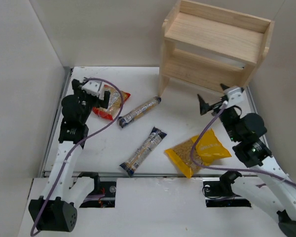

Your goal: Place and organize the pasta boxes and bags onto the shelf

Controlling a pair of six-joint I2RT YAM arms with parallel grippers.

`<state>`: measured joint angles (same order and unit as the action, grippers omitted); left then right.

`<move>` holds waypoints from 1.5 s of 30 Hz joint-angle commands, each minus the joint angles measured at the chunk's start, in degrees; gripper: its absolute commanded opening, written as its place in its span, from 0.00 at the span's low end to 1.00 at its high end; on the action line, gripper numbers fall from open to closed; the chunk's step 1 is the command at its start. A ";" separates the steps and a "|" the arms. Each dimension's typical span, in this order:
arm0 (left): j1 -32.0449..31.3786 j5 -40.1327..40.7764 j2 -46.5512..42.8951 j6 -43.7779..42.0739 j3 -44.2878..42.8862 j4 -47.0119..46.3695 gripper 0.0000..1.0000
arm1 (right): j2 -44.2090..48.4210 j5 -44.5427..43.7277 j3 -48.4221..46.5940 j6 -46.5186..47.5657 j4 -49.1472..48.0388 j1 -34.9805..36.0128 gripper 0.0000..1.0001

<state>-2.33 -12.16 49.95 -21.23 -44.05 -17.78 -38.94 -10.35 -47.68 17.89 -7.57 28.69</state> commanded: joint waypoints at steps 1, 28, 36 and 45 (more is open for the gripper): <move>-3.16 -8.81 4.87 8.91 -5.51 31.89 1.00 | -2.08 -2.31 -1.18 4.51 4.21 11.22 1.00; -1.32 -9.19 4.45 11.21 0.72 33.51 1.00 | -34.54 -2.75 -5.94 -51.64 56.97 13.36 1.00; -1.06 -8.84 3.92 11.21 1.34 33.25 1.00 | -38.66 -1.43 -0.31 -53.13 54.16 16.97 1.00; -0.44 -8.75 4.10 11.04 0.72 32.81 1.00 | -40.43 7.09 2.42 -51.38 46.77 17.41 0.00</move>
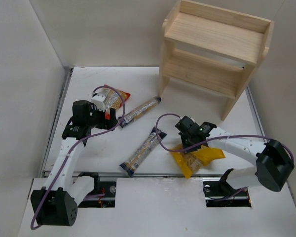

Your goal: Place and organize the pasta boxes and bags onto the shelf

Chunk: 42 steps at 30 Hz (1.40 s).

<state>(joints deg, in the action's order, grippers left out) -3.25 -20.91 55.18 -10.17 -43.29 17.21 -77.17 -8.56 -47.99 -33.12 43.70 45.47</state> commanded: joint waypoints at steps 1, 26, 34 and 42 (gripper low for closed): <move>0.48 -0.01 -1.04 -0.11 -0.13 -2.18 1.00 | -1.24 5.57 2.20 -0.19 -4.68 0.62 0.00; 1.80 1.75 -1.56 -1.60 -0.39 -3.77 1.00 | 19.42 9.62 -14.66 1.22 -22.09 -6.85 0.00; 3.55 2.80 -2.09 -3.27 -0.75 -3.77 1.00 | 15.13 -4.17 -38.99 7.71 -15.76 -4.04 0.00; 3.99 2.80 -3.14 -3.71 -0.57 -3.32 1.00 | 0.72 -15.96 -72.64 29.14 -15.49 -0.25 0.00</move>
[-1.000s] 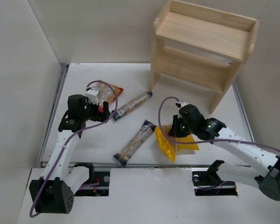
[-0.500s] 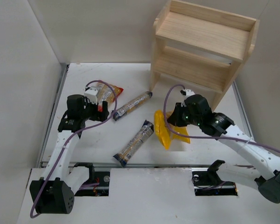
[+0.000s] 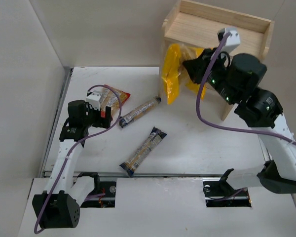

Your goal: Place and organize the pasta boxes and bags onto the shelf

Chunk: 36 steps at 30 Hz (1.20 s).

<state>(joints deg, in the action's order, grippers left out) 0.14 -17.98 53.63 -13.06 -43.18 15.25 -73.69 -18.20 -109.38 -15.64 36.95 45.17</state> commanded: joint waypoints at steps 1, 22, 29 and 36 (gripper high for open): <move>0.69 -0.13 -1.59 -0.83 -0.68 -1.45 1.00 | -5.04 -7.11 -15.81 14.64 -8.91 -1.34 0.00; 0.96 0.05 0.16 -1.44 -4.02 -2.24 1.00 | -24.04 6.33 -31.07 11.87 -1.45 -40.03 0.00; 1.13 0.05 0.16 -1.88 -3.84 -2.33 1.00 | -23.51 7.38 -32.47 7.21 3.38 -36.69 0.00; 0.61 0.14 0.08 -2.23 -2.88 -2.33 1.00 | -26.41 8.79 -32.91 4.12 3.66 -38.70 0.08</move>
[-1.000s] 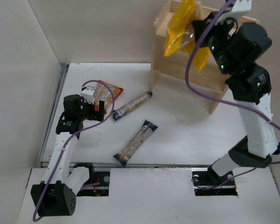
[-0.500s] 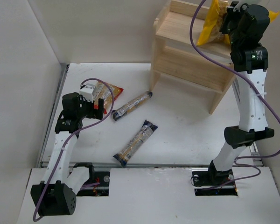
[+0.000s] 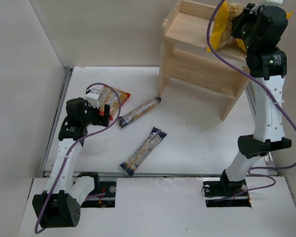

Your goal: Place and organize the pasta boxes and bags onto the shelf

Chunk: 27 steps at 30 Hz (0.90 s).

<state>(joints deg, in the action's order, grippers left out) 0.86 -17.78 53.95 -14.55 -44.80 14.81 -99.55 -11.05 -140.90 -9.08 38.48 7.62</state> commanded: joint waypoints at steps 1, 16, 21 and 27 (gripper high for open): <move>-0.20 -0.06 -0.25 -0.75 -1.08 -1.98 1.00 | -1.43 1.91 -1.39 -2.61 1.52 -1.94 0.15; 0.85 0.29 0.09 -1.27 -1.08 -1.97 1.00 | 7.59 -6.68 8.95 7.22 -5.33 3.05 1.00; -0.99 3.89 9.12 -4.08 -7.65 -5.40 1.00 | 15.33 -12.42 20.12 11.28 -11.31 6.75 1.00; -4.07 2.67 33.19 -5.32 -28.12 1.26 1.00 | 27.11 -5.66 38.39 11.80 -20.18 15.17 1.00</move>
<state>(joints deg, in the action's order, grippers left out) -1.85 -14.72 80.01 -18.33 -64.82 14.41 -76.49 -19.22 -108.03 0.89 26.41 19.33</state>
